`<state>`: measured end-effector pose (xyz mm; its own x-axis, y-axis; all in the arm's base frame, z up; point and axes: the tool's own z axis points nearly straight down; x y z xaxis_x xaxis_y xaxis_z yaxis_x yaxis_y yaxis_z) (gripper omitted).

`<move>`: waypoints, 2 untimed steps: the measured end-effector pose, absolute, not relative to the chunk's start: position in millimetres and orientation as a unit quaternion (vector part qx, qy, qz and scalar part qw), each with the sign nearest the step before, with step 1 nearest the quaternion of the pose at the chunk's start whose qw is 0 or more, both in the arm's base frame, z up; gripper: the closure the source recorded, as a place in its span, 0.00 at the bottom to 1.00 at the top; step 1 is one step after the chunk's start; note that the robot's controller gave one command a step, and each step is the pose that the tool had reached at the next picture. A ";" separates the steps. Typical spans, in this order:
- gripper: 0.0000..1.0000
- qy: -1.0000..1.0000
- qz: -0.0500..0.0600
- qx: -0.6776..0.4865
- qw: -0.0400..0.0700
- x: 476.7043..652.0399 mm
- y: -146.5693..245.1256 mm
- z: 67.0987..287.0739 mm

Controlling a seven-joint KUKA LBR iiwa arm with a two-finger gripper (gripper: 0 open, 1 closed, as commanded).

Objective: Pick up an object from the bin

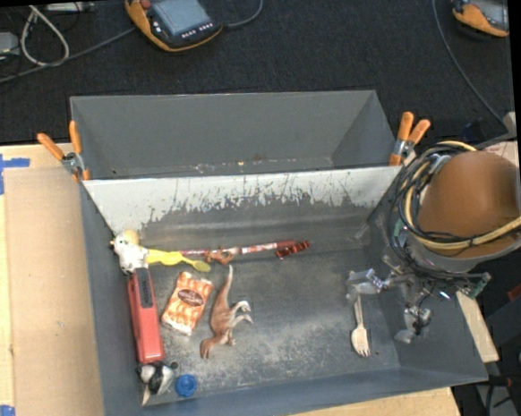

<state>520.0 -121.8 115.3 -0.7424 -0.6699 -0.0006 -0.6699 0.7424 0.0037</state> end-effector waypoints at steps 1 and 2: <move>0.00 -0.933 -0.003 0.361 0.002 521.5 -118.8 67.2; 1.00 -0.875 -0.001 0.485 -0.002 522.3 -112.4 69.8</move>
Offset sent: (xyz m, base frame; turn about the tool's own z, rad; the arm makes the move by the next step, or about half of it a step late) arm 0.0017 0.0084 -0.0453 -0.2812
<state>522.3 -112.4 69.8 -0.5298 -0.8481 -0.0042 -0.8481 0.5298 -0.0010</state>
